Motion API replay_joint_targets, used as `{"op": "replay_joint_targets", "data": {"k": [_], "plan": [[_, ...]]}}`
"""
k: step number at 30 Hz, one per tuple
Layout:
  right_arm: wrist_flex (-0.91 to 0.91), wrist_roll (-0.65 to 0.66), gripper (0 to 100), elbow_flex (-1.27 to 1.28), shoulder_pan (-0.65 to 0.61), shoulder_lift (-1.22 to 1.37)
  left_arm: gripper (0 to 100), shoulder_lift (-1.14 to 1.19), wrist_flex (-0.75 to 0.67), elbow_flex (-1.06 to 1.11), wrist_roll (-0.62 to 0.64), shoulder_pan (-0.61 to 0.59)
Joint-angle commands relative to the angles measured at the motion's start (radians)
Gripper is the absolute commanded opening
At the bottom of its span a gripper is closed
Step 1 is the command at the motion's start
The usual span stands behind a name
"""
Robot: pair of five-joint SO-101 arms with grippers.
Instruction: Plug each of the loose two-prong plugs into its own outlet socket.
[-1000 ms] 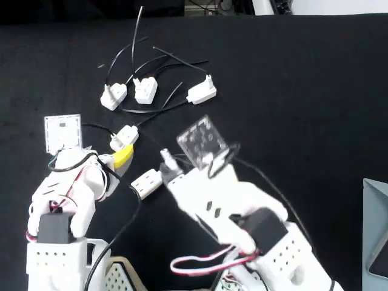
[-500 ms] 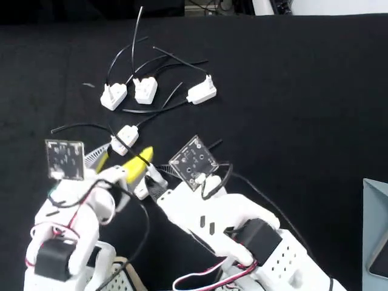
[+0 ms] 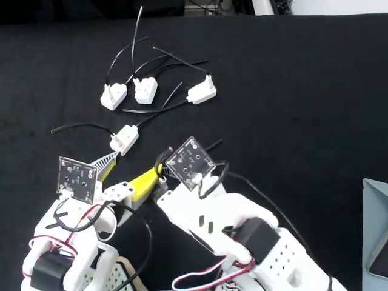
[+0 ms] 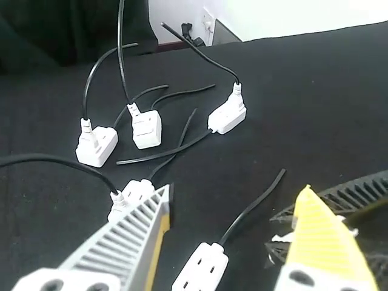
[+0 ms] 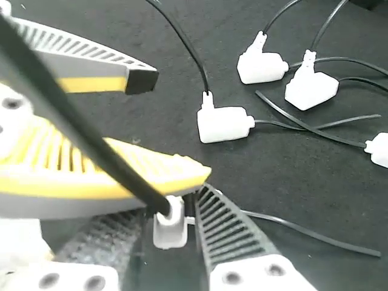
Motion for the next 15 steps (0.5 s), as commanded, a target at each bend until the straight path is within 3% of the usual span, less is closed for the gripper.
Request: {"op": "replay_joint_targets", "data": {"k": [1, 4, 11, 15], "plan": [[-0.023, -0.023, 1.1, -0.019, 0.017, 0.084, 32, -0.006, -0.003, -0.015, -0.017, -0.007], [-0.078, -0.043, 1.1, -0.030, 0.051, 0.171, 32, -0.006, -0.005, -0.015, -0.005, -0.133], [-0.338, -0.057, 1.1, 0.013, 0.055, 0.371, 32, -0.006, -0.002, 0.010, 0.000, -0.547], [-0.465, -0.118, 1.1, 0.039, 0.032, 0.455, 32, -0.006, -0.008, 0.079, 0.002, -0.674]]}}
